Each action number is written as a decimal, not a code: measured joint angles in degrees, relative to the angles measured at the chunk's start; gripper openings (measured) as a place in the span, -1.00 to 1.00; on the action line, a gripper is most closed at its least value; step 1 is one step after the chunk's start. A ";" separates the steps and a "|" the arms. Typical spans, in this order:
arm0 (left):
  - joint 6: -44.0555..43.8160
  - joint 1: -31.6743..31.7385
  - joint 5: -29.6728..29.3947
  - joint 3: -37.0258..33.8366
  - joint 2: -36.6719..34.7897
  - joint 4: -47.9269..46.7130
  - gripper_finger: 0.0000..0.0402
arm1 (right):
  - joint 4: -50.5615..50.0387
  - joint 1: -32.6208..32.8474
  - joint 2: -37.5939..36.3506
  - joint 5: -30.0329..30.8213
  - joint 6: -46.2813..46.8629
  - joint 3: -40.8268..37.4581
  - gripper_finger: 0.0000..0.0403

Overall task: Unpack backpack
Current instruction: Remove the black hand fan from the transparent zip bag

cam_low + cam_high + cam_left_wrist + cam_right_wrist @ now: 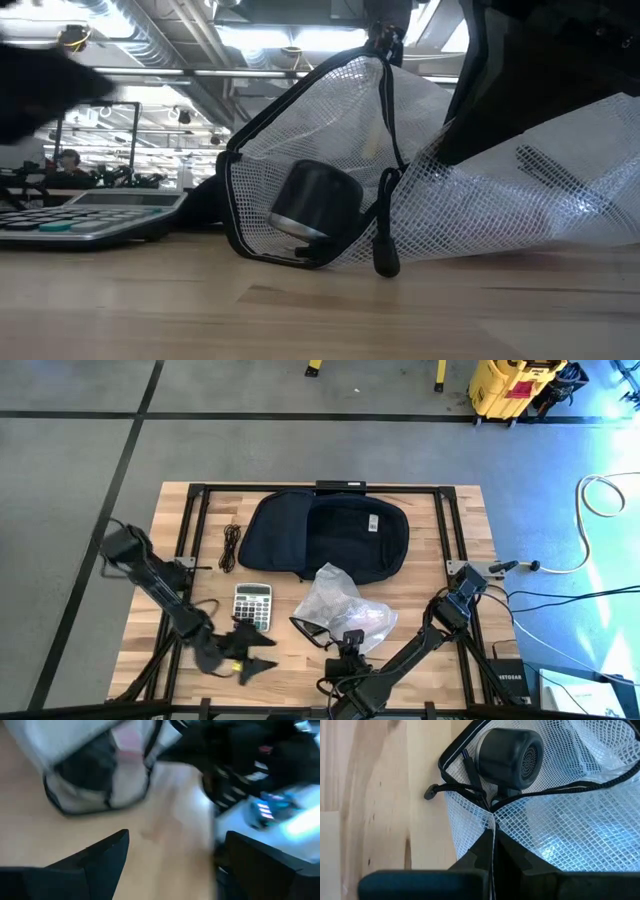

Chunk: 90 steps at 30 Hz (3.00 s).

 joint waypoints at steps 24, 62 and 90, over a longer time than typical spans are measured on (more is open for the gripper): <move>25.83 9.10 -13.57 15.72 18.23 -6.52 0.58 | 1.31 -0.60 0.02 0.50 -0.09 0.00 -1.00; 25.91 16.44 -1.75 15.66 22.75 -2.11 0.58 | 2.23 -0.70 0.02 0.44 -0.09 0.00 -1.00; 32.39 19.76 -1.23 15.64 21.11 2.11 0.58 | 2.74 -0.81 0.02 -0.07 -0.49 0.00 -1.00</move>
